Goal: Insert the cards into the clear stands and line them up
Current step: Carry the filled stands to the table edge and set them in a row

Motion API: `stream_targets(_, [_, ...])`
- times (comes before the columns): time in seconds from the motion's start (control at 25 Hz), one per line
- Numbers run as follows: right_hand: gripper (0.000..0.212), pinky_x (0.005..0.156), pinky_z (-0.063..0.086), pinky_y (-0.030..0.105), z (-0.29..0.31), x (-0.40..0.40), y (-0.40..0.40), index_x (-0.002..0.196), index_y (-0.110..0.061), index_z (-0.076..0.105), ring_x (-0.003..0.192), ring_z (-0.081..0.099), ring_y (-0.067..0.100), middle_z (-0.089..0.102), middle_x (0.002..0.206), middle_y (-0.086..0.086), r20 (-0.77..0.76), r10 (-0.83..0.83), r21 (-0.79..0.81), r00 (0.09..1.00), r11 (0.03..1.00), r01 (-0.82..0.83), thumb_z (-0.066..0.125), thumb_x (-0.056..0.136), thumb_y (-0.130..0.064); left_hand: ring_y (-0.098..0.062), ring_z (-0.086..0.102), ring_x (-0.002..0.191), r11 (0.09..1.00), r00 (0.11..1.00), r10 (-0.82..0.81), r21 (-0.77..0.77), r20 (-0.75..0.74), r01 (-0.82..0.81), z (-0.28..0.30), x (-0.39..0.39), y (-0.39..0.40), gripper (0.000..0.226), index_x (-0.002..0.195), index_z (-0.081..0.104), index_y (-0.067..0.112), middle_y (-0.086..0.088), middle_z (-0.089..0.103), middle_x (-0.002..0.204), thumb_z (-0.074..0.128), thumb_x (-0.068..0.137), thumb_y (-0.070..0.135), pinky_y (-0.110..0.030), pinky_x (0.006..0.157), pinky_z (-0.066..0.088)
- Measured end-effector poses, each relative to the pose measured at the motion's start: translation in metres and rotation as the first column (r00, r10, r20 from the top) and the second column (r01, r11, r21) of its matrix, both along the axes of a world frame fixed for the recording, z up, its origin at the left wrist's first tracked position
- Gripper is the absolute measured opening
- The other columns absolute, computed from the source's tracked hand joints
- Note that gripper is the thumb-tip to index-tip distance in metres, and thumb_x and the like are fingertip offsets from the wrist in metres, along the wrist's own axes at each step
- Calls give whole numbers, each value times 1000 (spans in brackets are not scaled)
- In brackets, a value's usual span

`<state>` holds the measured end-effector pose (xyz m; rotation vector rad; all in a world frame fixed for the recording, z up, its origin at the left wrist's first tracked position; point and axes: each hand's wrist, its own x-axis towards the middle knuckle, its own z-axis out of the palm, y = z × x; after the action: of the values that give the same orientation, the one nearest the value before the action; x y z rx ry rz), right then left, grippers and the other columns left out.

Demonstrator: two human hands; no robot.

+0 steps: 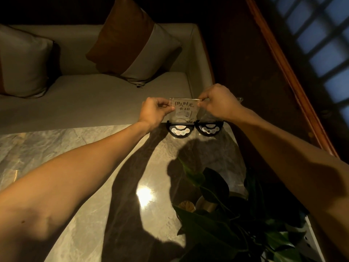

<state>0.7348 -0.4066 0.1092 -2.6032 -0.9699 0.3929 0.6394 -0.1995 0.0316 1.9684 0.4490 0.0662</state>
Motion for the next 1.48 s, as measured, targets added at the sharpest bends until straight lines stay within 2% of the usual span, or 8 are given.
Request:
stream_targets(0.16, [22, 92, 55, 36, 1, 2, -1, 112, -8, 74, 108, 63, 20, 69, 118, 7, -22, -25, 32, 999, 999, 26, 62, 97, -19, 5, 64, 74, 999, 1000, -14, 32, 2, 14, -2, 0, -1, 7, 91, 78, 17, 8, 73, 84, 80, 85, 15, -17, 74, 55])
stream_targets(0.36, [22, 91, 56, 35, 1, 3, -5, 111, -8, 74, 108, 63, 20, 69, 117, 6, -24, -25, 21, 999, 999, 25, 64, 96, -19, 1, 66, 74, 1000, 1000, -18, -16, -5, 18, -1, 4, -2, 9, 93, 79, 11, 1, 76, 88, 80, 85, 12, -20, 78, 57])
stream_targets(0.52, [22, 89, 54, 29, -1, 5, -7, 112, -9, 74, 110, 63, 20, 69, 118, 6, -30, -49, 9, 998, 999, 49, 64, 96, -19, 2, 67, 78, 1000, 1000, -15, -24, -12, 15, 0, 5, -5, 9, 94, 79, 10, 2, 76, 90, 80, 85, 12, -17, 78, 58])
stream_targets(0.76, [20, 78, 48, 18, -5, 5, -5, 112, -12, 73, 108, 61, 18, 68, 118, 5, -31, -88, 25, 996, 996, 88, 64, 96, -21, 11, 65, 63, 995, 999, -28, -95, -32, 25, -1, 5, -2, 6, 88, 76, 12, 6, 74, 78, 79, 85, 8, -9, 65, 51])
stream_targets(1.04, [18, 97, 51, 39, -2, 6, -8, 108, -13, 74, 110, 60, 19, 69, 113, 5, 34, -20, -11, 999, 1000, 20, 65, 95, -22, 9, 64, 60, 993, 999, -17, -116, -39, 12, -1, 5, -5, 8, 89, 76, 12, 5, 73, 75, 80, 84, 9, -11, 65, 51])
stream_targets(1.28, [22, 74, 43, 14, -8, 3, -3, 114, -14, 71, 104, 59, 16, 67, 117, 5, -14, -99, 4, 995, 995, 99, 63, 96, -24, 7, 64, 63, 993, 999, -13, -119, -36, 9, -2, 3, -2, 16, 80, 72, 21, 7, 72, 75, 80, 84, 8, -15, 68, 52])
stream_targets(1.4, [24, 79, 53, 26, -7, 4, -3, 116, -16, 71, 102, 62, 17, 68, 118, 4, -35, -124, -14, 992, 992, 124, 63, 96, -27, 1, 65, 70, 993, 999, -32, -111, -30, 28, -1, 3, -3, 14, 81, 73, 20, 6, 71, 77, 79, 85, 7, -19, 74, 55])
stream_targets(1.48, [26, 75, 54, 27, -5, 3, -3, 118, -16, 70, 89, 63, 11, 70, 115, 4, -23, -107, -36, 994, 994, 106, 64, 96, -28, -2, 66, 75, 994, 999, -40, -99, -35, 37, 1, 2, -4, 10, 87, 74, 18, 2, 73, 83, 79, 85, 9, -18, 76, 55])
